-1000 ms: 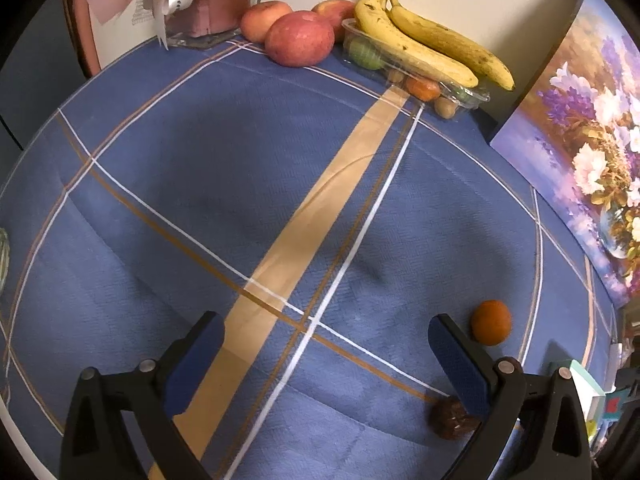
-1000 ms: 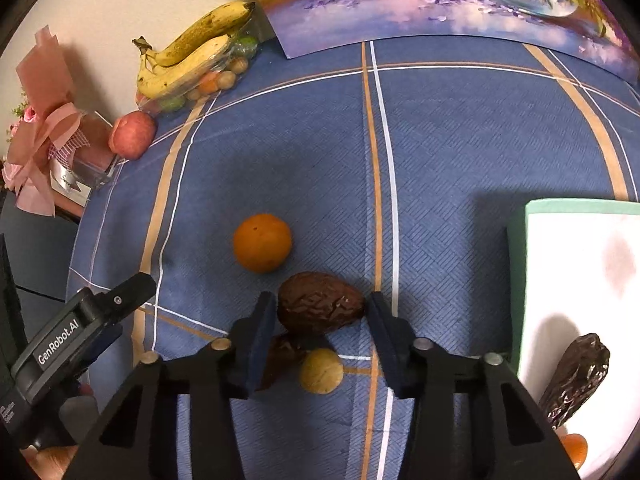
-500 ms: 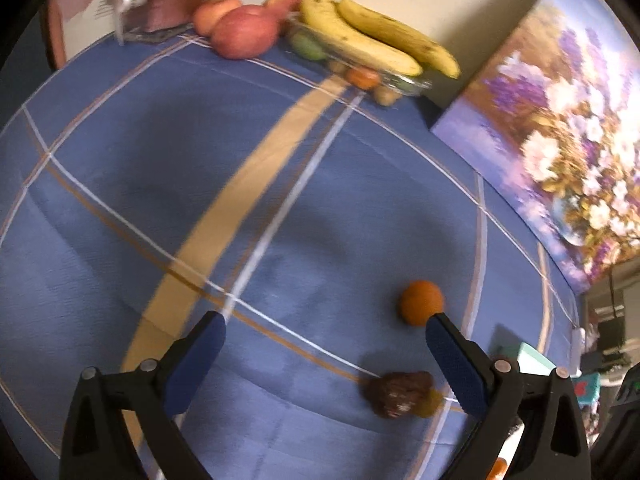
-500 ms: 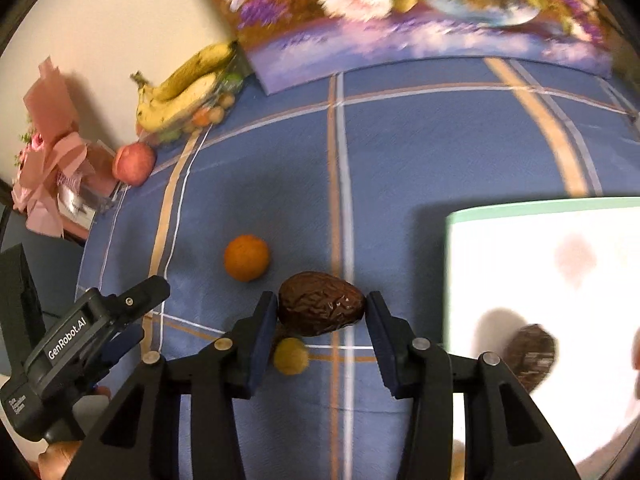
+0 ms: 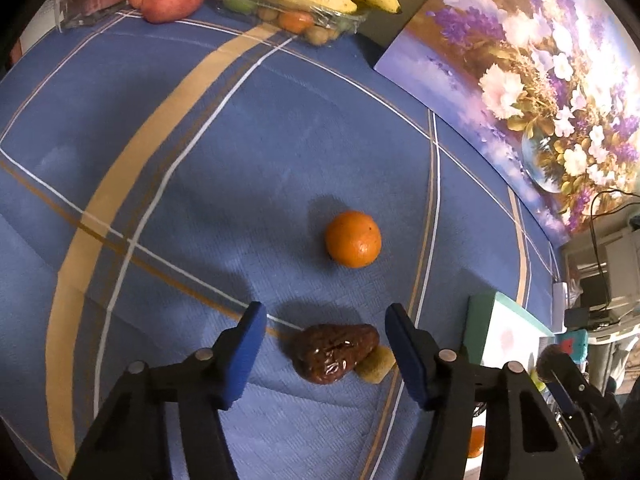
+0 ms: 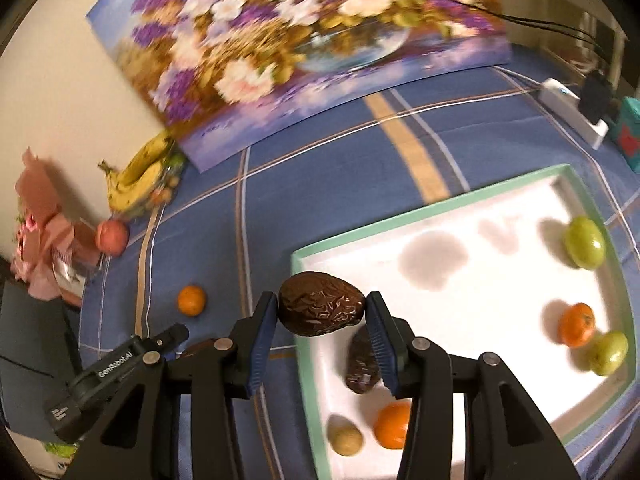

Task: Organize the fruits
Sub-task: 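Close left tool on the dark date while right tool grasps the brown date, then carry the dark date in left tool while right tool carries brown date over tray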

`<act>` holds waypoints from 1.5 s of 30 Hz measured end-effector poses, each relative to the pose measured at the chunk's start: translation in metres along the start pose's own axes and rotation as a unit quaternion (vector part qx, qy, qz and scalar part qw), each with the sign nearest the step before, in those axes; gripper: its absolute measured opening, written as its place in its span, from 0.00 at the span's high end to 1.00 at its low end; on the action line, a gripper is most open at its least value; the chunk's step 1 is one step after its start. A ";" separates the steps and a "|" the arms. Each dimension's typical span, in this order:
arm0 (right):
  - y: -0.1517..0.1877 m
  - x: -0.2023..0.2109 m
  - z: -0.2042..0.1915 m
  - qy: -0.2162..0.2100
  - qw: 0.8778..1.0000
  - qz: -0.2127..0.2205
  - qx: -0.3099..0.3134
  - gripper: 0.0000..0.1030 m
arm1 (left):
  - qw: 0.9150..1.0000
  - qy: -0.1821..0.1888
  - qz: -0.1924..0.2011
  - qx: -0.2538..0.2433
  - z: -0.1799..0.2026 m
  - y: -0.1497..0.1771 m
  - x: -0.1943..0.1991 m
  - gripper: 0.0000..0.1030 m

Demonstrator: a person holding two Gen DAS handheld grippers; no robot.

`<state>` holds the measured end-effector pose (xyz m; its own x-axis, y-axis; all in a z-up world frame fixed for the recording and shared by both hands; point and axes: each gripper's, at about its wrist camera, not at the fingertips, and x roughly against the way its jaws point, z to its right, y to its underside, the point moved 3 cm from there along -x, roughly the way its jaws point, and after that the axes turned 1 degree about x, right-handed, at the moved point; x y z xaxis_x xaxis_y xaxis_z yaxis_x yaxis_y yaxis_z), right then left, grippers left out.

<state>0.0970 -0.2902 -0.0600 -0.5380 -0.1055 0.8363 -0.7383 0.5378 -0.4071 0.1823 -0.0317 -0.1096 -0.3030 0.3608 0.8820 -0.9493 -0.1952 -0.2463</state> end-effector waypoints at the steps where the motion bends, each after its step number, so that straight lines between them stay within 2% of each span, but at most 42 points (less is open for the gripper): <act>1: -0.001 0.002 0.003 0.003 1.000 0.003 -0.003 0.54 | 1.000 -0.001 -0.001 0.001 0.000 0.001 0.000 0.38; 5: 0.002 0.010 0.016 0.007 1.000 0.009 -0.016 0.54 | 1.000 -0.002 -0.007 -0.001 0.000 0.007 -0.002 0.47; 13: 0.007 0.014 0.028 0.002 0.999 0.006 -0.031 0.54 | 1.000 0.007 -0.019 0.013 0.000 0.013 -0.008 0.51; 16: 0.008 0.014 0.030 0.000 0.999 0.005 -0.034 0.54 | 1.000 0.006 -0.019 0.013 0.000 0.014 -0.007 0.58; 22: 0.008 0.012 0.031 -0.005 0.999 0.002 -0.038 0.54 | 1.000 0.016 -0.013 0.019 -0.002 0.015 -0.004 0.62; 30: 0.007 0.014 0.038 -0.009 0.999 0.003 -0.048 0.54 | 1.000 0.020 0.008 0.007 0.006 0.012 0.010 0.62; 35: 0.003 0.019 0.048 -0.008 0.998 0.010 -0.059 0.54 | 0.999 0.019 0.039 -0.008 0.016 0.006 0.032 0.62; 45: -0.010 0.039 0.081 0.030 0.996 0.040 -0.080 0.54 | 0.995 0.040 0.087 -0.039 0.043 0.006 0.069 0.62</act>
<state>0.0507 -0.3673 -0.0529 -0.5634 -0.0102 0.8261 -0.6180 0.6689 -0.4131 0.1597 -0.0476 -0.0326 -0.4661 0.4003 0.7890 -0.8845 -0.1916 -0.4253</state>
